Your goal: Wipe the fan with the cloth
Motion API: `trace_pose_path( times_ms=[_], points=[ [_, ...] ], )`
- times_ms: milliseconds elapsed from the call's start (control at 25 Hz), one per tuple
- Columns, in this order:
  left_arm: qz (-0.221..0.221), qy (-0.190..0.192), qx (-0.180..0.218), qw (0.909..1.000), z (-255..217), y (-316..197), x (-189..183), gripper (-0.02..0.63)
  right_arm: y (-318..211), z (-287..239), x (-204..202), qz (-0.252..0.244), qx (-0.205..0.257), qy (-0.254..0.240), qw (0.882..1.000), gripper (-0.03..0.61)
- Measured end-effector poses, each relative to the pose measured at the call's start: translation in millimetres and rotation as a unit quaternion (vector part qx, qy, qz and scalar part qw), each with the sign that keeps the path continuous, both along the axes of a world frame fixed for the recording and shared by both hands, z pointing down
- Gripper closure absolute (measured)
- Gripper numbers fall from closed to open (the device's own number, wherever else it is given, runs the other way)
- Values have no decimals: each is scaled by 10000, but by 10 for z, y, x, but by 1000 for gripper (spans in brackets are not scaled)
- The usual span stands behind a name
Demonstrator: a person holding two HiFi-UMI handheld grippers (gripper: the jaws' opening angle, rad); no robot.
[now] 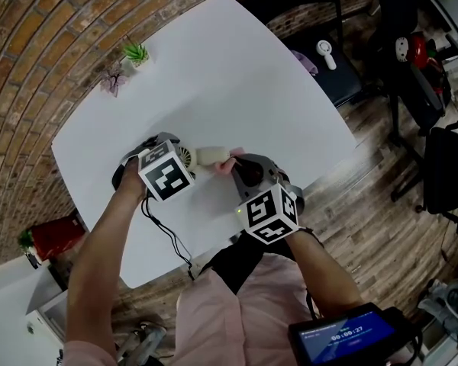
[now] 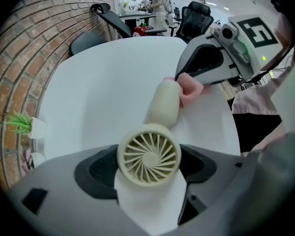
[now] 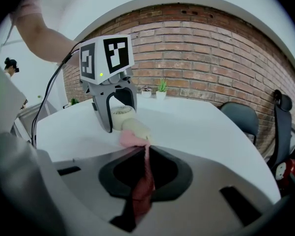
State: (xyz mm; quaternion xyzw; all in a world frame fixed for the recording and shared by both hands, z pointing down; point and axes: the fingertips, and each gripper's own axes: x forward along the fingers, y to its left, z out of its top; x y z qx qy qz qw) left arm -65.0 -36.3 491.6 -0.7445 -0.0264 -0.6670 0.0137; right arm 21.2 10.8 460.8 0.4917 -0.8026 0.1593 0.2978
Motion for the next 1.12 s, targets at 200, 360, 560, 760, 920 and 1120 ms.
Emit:
trace_pose_path(
  times_ms=[200, 360, 560, 760, 920, 1120],
  points=[
    [121, -75, -11, 9999, 1, 14, 4, 241, -12, -2, 20, 44, -120, -148, 9998, 552],
    [325, -124, 51, 9994, -1, 21, 31, 241, -58, 10, 125, 93, -150, -102, 9998, 552],
    [776, -323, 141, 9964, 1, 49, 73, 241, -277, -85, 374, 248, -61, -164, 9995, 552],
    [1100, -328, 175, 9932, -1, 77, 105, 241, -500, -337, 581, 441, 152, -486, 9977, 551],
    [1081, -152, 78, 9940, -19, 138, 84, 225, -573, -524, 706, 498, 268, -630, 9964, 549],
    [540, 291, 145, 9980, -208, 86, 10, 213, -620, -693, 763, 447, 347, -718, 9958, 549]
  ],
)
